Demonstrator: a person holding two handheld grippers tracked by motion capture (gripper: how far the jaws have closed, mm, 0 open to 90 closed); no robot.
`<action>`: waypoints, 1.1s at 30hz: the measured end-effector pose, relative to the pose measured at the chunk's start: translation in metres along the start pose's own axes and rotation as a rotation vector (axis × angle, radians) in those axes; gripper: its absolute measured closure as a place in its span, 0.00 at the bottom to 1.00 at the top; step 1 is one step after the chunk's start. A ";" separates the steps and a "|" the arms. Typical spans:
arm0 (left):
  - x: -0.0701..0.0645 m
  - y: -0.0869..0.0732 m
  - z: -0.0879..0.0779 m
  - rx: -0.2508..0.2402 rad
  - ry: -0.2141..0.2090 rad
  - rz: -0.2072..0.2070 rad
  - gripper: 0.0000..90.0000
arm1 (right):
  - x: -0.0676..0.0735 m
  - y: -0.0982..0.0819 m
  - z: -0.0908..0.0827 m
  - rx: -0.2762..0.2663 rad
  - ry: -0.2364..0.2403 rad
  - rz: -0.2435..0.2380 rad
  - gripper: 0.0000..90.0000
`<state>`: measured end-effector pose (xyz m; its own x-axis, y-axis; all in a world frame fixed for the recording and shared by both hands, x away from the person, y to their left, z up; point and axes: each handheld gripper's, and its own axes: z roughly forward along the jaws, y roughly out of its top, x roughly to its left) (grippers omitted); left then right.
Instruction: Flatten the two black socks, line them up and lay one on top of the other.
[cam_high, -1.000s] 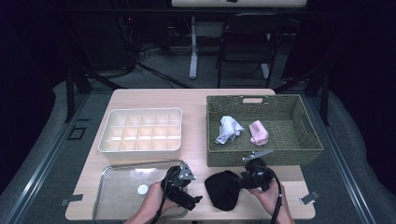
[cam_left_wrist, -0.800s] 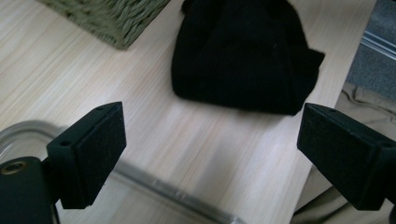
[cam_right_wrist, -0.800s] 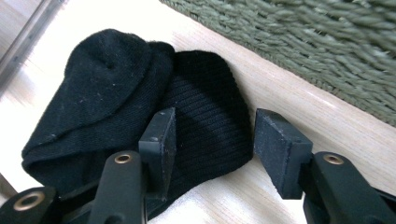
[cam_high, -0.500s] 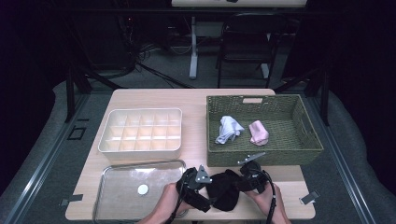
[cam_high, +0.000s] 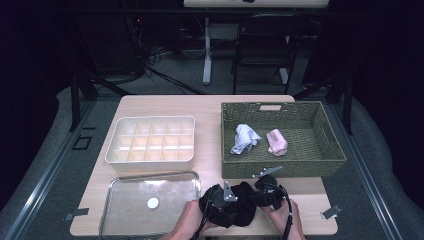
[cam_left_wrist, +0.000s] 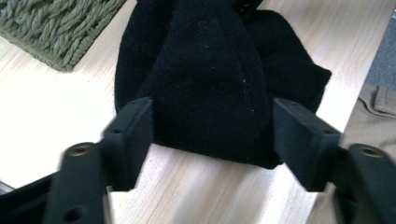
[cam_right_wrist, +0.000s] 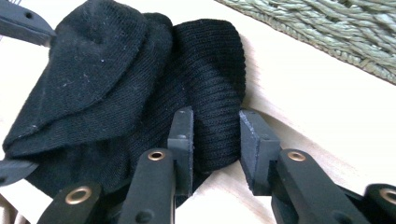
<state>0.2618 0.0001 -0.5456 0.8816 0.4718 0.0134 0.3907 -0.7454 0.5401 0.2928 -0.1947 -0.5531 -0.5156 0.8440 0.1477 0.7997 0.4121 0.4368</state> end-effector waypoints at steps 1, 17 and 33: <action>0.001 -0.001 0.000 0.005 -0.006 0.000 0.42 | 0.001 -0.001 0.000 -0.008 -0.003 0.006 0.76; 0.008 -0.009 0.001 -0.026 0.004 -0.055 0.73 | -0.002 -0.008 -0.014 -0.019 -0.023 0.011 0.77; 0.023 -0.018 -0.003 -0.060 0.024 -0.130 0.71 | -0.002 -0.010 -0.022 -0.037 -0.057 0.009 0.78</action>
<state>0.2747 0.0259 -0.5528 0.8175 0.5746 -0.0400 0.4842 -0.6480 0.5879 0.2792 -0.2081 -0.5383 -0.4894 0.8661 0.1015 0.7916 0.3924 0.4684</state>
